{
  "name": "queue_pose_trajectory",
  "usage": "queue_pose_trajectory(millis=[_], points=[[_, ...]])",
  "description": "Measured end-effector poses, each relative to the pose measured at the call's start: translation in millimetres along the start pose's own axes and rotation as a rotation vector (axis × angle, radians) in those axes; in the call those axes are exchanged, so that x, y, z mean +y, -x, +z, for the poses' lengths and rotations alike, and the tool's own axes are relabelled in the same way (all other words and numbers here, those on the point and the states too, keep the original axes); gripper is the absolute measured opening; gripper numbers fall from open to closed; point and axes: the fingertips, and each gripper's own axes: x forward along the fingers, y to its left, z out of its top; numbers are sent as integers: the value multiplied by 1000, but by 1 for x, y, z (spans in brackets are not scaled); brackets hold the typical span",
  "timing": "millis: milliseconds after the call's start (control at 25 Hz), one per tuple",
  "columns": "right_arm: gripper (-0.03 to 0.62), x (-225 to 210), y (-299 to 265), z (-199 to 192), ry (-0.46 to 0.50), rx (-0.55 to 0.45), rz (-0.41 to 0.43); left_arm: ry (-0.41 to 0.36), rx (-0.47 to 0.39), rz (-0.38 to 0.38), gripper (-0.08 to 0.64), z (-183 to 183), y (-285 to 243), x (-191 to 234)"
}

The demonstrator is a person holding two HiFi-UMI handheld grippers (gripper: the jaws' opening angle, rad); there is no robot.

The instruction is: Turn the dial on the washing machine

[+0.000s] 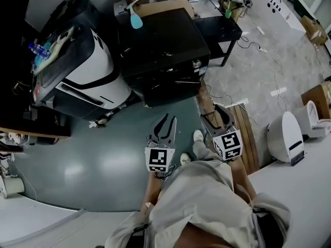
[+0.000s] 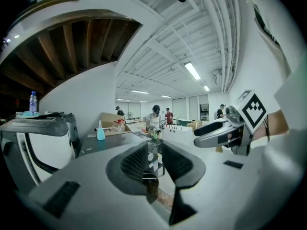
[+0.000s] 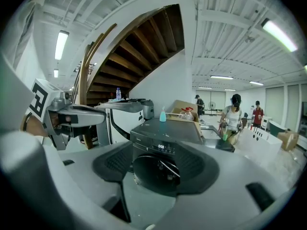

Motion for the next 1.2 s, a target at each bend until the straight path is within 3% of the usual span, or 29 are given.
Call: queue_pose_trajectory(millis=[800,1200], points=[[259,-95,-94,22,-4,-9,161,2,67,137,95,20,-112,22],[250,-143,-119,24,-15,-14,184,-11,95,165,95,27,-160,19]])
